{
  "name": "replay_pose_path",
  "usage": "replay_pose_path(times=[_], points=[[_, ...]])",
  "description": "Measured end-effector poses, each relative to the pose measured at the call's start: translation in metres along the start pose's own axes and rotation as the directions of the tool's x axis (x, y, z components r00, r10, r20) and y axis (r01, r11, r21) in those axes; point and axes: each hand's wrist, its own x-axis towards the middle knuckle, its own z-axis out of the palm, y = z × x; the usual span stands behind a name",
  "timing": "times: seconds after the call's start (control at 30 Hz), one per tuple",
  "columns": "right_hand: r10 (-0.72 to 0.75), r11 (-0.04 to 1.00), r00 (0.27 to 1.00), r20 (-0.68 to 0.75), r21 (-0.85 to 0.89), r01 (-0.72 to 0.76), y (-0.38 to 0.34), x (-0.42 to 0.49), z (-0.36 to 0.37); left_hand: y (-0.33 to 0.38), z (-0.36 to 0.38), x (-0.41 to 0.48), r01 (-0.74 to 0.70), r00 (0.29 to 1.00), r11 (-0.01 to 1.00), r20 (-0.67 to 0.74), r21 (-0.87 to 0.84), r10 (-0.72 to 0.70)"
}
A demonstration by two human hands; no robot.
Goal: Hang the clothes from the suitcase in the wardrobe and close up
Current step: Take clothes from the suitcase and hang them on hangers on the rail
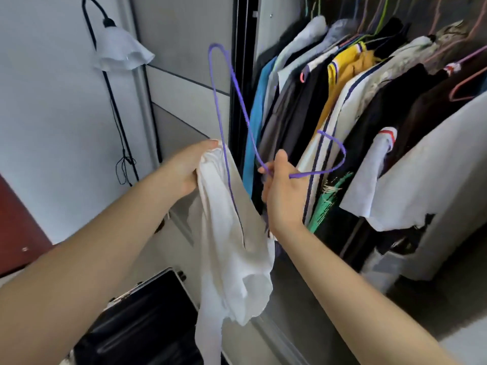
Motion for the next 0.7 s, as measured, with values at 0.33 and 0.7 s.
replay_pose_path(times=[0.33,0.7], points=[[-0.064,0.810,0.802,0.594,-0.438,0.389,0.019,0.045,-0.023,0.015,-0.090,-0.012,-0.137,0.901,0.922,-0.342,0.363,0.268],[0.152,0.584,0.539,0.828,-0.516,0.627,-0.031,0.086,0.012,0.008,-0.105,-0.020,-0.075,0.842,0.462,-0.192,0.884,0.503]])
